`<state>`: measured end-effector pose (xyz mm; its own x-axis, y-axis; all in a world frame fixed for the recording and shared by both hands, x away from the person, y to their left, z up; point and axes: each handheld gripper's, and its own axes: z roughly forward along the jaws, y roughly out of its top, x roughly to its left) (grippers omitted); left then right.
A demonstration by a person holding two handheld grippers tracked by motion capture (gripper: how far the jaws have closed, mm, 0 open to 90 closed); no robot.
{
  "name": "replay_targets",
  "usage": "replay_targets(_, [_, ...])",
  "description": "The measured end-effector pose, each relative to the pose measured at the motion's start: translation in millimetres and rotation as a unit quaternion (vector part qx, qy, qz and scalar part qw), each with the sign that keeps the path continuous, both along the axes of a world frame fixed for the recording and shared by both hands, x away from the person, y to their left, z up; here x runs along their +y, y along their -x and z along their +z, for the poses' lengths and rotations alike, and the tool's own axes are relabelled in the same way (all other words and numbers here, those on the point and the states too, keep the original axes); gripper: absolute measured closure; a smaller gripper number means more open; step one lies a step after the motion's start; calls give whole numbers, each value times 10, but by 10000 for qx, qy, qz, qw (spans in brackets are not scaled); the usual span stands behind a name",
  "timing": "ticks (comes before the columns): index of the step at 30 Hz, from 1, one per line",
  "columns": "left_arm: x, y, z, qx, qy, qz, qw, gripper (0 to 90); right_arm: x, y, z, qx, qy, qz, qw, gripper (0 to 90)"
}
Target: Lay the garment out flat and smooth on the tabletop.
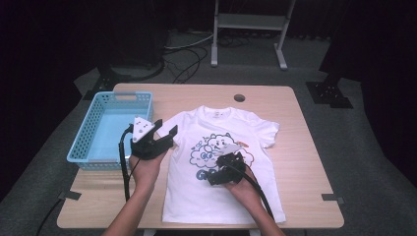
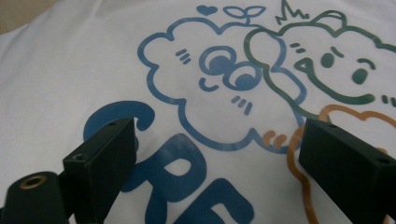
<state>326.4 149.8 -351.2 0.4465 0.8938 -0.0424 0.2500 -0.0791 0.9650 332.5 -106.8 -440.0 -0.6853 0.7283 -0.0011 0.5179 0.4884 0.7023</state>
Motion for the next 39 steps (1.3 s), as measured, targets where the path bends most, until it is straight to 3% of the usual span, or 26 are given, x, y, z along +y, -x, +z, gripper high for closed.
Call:
replay_targets(10, [-99, 23, -72, 27, 66, -126, 9999, 353, -418, -106, 187, -195, -112, -363, 9991, 114])
replay_targets(17, [-163, 10, -103, 34, 52, -152, 9999, 300, -712, -259, 172, -143, 9, -542, 9984, 115])
replay_targets(23, [-213, -21, -116, 25, -14, -175, 9998, 288, -954, -447, 86, -71, -267, -890, 9956, 125])
replay_targets(26, [-215, -31, -118, 17, -23, -177, 9998, 283, -1002, -541, 94, 51, -118, -1045, 9944, 110])
replay_targets(30, [-218, -50, -122, 20, 16, -165, 9999, 274, -1052, -580, 115, -232, -282, -1003, 9943, 131])
replay_targets(34, [-249, -59, -127, -22, -1, -196, 9998, 261, -1127, -643, 71, -194, -420, -1085, 9930, 130])
replay_targets(36, [-271, -71, -130, -16, -12, -227, 9997, 261, -1131, -692, 58, -3, -280, -1109, 9934, 112])
replay_targets(39, [-303, -89, -128, -26, -13, -250, 9997, 252, -1125, -730, 55, -11, -240, -1105, 9936, 114])
